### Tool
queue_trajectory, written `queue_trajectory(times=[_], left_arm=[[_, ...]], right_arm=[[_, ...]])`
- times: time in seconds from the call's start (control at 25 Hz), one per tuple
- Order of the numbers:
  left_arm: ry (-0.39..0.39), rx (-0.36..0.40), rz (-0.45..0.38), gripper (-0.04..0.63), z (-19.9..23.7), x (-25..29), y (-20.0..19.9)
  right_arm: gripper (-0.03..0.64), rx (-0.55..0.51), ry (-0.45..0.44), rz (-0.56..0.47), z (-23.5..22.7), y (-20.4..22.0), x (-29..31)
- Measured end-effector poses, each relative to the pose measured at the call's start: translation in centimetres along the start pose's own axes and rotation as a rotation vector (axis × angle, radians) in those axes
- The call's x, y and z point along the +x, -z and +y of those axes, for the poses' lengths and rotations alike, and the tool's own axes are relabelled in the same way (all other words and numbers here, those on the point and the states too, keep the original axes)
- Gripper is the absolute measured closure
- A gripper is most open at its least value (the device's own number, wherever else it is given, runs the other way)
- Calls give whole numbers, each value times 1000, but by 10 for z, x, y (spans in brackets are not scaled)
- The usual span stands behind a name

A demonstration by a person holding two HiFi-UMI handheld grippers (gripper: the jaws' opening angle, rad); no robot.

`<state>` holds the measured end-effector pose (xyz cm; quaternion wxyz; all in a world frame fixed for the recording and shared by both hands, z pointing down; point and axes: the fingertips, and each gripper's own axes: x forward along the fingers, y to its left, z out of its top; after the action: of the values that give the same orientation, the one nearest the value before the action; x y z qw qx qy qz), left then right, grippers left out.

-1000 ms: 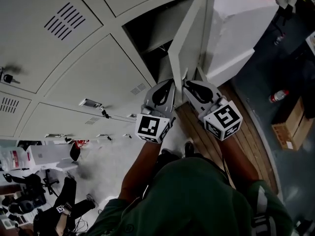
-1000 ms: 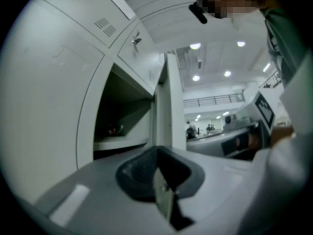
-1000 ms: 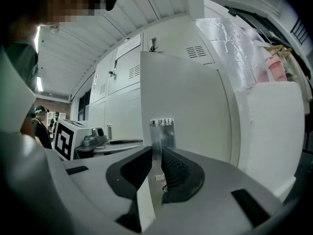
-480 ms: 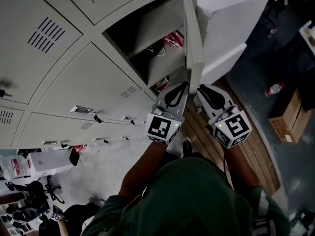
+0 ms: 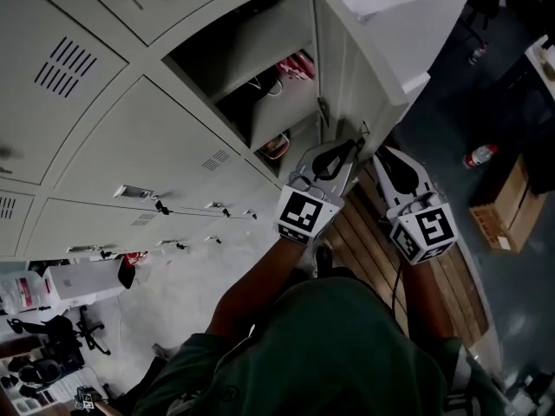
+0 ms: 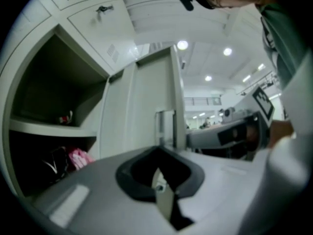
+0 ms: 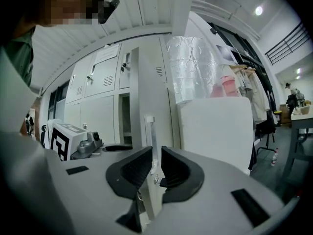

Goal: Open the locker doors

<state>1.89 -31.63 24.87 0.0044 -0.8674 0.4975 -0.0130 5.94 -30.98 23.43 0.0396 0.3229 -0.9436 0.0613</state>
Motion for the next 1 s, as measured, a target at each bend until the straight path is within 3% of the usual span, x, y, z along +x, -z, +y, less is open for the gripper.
queue_trajectory(times=[0.2, 0.32, 0.56, 0.8, 1.0], left_arm=[[-14, 25, 23, 595, -2, 1, 1], [-43, 38, 22, 595, 5, -15, 1], [-227, 65, 26, 595, 46, -87, 7], [-423, 82, 27, 595, 87, -187, 17], [-566, 96, 56, 595, 109, -277, 33]], right_arm=[[565, -56, 70, -67, -9, -19, -19], [578, -109, 63, -130, -1, -37, -30], [595, -143, -141, -219, 58, -52, -18], [595, -74, -332, -151, 125, -15, 23], [595, -85, -449, -100, 183, 17, 48]])
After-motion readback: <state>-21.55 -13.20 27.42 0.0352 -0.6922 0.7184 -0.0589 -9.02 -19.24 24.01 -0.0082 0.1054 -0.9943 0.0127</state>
